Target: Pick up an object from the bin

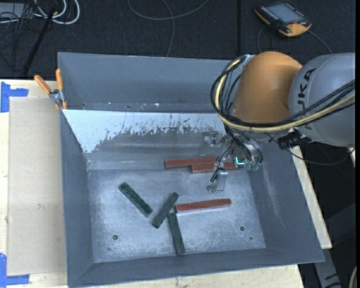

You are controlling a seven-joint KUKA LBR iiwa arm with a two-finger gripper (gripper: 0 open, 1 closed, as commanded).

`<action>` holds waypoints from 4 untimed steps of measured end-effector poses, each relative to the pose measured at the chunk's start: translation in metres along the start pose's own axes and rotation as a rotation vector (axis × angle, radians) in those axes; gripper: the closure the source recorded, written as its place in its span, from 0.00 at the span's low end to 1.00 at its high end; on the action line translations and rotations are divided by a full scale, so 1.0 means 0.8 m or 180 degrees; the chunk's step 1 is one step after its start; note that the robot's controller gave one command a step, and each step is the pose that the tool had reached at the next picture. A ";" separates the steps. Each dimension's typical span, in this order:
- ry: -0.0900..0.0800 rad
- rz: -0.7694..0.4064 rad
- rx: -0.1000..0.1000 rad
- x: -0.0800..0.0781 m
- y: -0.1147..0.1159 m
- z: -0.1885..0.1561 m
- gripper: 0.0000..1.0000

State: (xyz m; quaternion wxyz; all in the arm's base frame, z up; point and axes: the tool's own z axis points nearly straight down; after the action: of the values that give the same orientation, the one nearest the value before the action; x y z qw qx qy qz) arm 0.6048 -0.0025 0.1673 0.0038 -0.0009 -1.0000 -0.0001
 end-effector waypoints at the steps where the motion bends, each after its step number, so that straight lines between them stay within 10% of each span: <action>1: -0.0022 0.0000 0.0000 -0.002 0.000 -0.005 0.00; 4: -0.0009 0.0232 0.0006 0.004 -0.026 0.131 0.00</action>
Offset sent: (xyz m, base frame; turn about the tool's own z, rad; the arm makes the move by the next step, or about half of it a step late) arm -0.0129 -0.0166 -0.0903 0.0337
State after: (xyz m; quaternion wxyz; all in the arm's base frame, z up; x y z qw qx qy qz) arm 0.6007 -0.0234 0.0624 0.0023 -0.0374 -0.9993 0.0010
